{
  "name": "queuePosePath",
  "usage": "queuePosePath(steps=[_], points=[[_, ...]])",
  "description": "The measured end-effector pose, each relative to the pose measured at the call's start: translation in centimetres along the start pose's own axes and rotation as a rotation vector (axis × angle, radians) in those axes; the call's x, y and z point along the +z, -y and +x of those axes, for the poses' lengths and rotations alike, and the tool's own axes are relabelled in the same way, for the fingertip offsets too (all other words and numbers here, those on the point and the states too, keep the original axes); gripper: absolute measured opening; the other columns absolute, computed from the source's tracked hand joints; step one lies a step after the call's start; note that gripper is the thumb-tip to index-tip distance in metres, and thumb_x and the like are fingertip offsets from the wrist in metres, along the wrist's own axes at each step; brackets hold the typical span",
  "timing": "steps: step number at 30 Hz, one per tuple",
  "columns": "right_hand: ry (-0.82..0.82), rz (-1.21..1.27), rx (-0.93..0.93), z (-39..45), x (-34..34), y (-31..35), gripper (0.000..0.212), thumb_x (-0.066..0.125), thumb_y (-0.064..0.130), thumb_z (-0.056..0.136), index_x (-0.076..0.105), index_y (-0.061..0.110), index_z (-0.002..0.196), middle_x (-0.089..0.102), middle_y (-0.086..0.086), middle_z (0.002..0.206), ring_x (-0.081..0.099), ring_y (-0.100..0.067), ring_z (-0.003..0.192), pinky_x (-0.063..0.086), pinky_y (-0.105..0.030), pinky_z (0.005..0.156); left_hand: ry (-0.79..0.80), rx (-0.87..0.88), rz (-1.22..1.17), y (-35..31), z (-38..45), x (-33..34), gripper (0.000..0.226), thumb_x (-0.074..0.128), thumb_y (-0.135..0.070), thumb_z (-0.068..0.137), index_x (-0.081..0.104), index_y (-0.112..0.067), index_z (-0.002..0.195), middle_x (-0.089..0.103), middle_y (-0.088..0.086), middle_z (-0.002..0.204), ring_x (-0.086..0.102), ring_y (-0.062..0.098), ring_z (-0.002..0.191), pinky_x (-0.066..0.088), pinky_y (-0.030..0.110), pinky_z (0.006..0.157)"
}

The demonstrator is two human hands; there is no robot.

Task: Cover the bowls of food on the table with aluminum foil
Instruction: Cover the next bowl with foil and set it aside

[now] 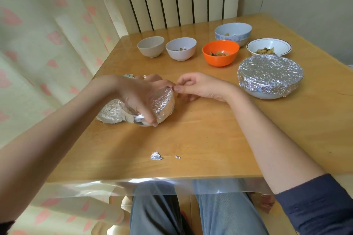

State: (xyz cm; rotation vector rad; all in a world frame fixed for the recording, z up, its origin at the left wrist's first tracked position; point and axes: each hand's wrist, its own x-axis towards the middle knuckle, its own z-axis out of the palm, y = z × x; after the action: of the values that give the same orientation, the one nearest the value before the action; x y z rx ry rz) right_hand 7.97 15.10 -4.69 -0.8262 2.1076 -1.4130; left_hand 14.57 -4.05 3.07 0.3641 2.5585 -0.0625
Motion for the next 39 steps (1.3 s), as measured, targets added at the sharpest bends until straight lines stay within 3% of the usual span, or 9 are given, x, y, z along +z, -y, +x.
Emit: queuePosePath(steps=[3,7,11,13,16,22,27,32,39], points=[[-0.316,0.024,0.008,-1.1,-0.4,-0.2,0.004,0.06,0.02,0.093,0.06,0.017,0.095,0.067,-0.005,0.09,0.06,-0.01,0.065,0.05,-0.024,0.066,0.031,-0.085,0.05,-1.0,0.3,-0.6,0.111,0.086,-0.05,0.062,0.006,-0.06,0.139,0.012,-0.017,0.146,0.026,0.026,0.136,0.033,0.038,0.098],[-0.69,0.349,-0.01,-2.9,3.7,0.5,0.018,0.045,0.015,0.099,0.062,0.018,0.094,0.069,-0.013,0.102,0.068,-0.021,0.09,0.055,-0.034,0.085,0.04,-0.112,0.068,-1.3,0.0,-0.6,0.117,0.085,-0.05,0.063,0.0,-0.059,0.142,0.01,-0.015,0.15,0.023,0.026,0.139,0.032,0.039,0.1],[-0.534,0.487,-0.017,-4.3,9.1,1.8,0.026,0.044,0.023,0.1,0.067,0.012,0.103,0.066,-0.001,0.118,0.057,-0.013,0.117,0.041,-0.035,0.106,0.011,-0.132,0.082,-1.4,-0.2,-0.4,0.11,0.083,-0.053,0.063,0.007,-0.052,0.142,0.016,-0.012,0.146,0.03,0.029,0.134,0.034,0.038,0.095],[-0.483,0.491,-0.03,-4.1,9.8,2.1,0.032,0.041,0.026,0.101,0.061,0.009,0.121,0.066,0.013,0.107,0.056,0.0,0.103,0.038,-0.024,0.101,0.004,-0.151,0.056,-1.5,-0.2,-0.3,0.11,0.083,-0.053,0.064,0.008,-0.046,0.144,0.017,-0.009,0.145,0.034,0.028,0.132,0.034,0.035,0.092],[-0.47,0.522,0.021,-3.6,9.5,2.1,0.028,0.043,0.035,0.097,0.062,0.015,0.093,0.057,0.018,0.075,0.052,-0.001,0.079,0.038,-0.026,0.09,-0.002,-0.168,0.026,-1.5,-0.3,-0.3,0.109,0.083,-0.052,0.065,0.01,-0.042,0.145,0.019,-0.007,0.144,0.038,0.027,0.127,0.035,0.034,0.092],[-0.407,0.571,0.11,-3.7,8.8,1.6,0.03,0.041,0.032,0.1,0.064,0.022,0.083,0.063,0.014,0.097,0.054,-0.01,0.112,0.035,-0.036,0.111,0.0,-0.178,-0.005,-1.8,-0.4,-0.3,0.106,0.083,-0.049,0.066,0.013,-0.04,0.145,0.022,-0.006,0.139,0.037,0.021,0.113,0.035,0.033,0.088],[-0.367,0.594,0.14,-3.9,7.8,1.1,0.043,0.043,0.039,0.099,0.052,0.015,0.133,0.051,0.005,0.134,0.046,-0.008,0.121,0.03,-0.033,0.113,0.013,-0.242,-0.035,-2.1,-0.2,-0.4,0.111,0.081,-0.057,0.062,0.011,-0.042,0.146,0.022,-0.003,0.141,0.036,0.032,0.129,0.041,0.044,0.096],[-0.42,0.545,0.157,-4.7,7.0,0.4,0.039,0.048,0.02,0.096,0.05,0.017,0.135,0.048,0.002,0.142,0.046,-0.014,0.128,0.033,-0.034,0.111,0.081,-0.381,-0.196,-3.4,-0.1,-0.5,0.137,0.072,-0.078,0.037,0.001,-0.048,0.149,0.004,-0.002,0.16,0.02,0.038,0.144,0.046,0.058,0.088],[-0.444,0.427,0.125,-6.6,6.5,0.3,0.035,0.046,0.009,0.094,0.06,0.017,0.125,0.058,0.001,0.131,0.052,-0.01,0.122,0.035,-0.033,0.112,0.029,0.033,-0.12,-0.8,-1.6,-2.1,0.126,0.081,-0.063,0.056,-0.008,-0.061,0.144,-0.009,-0.026,0.158,0.002,0.002,0.145,0.012,0.035,0.118]])
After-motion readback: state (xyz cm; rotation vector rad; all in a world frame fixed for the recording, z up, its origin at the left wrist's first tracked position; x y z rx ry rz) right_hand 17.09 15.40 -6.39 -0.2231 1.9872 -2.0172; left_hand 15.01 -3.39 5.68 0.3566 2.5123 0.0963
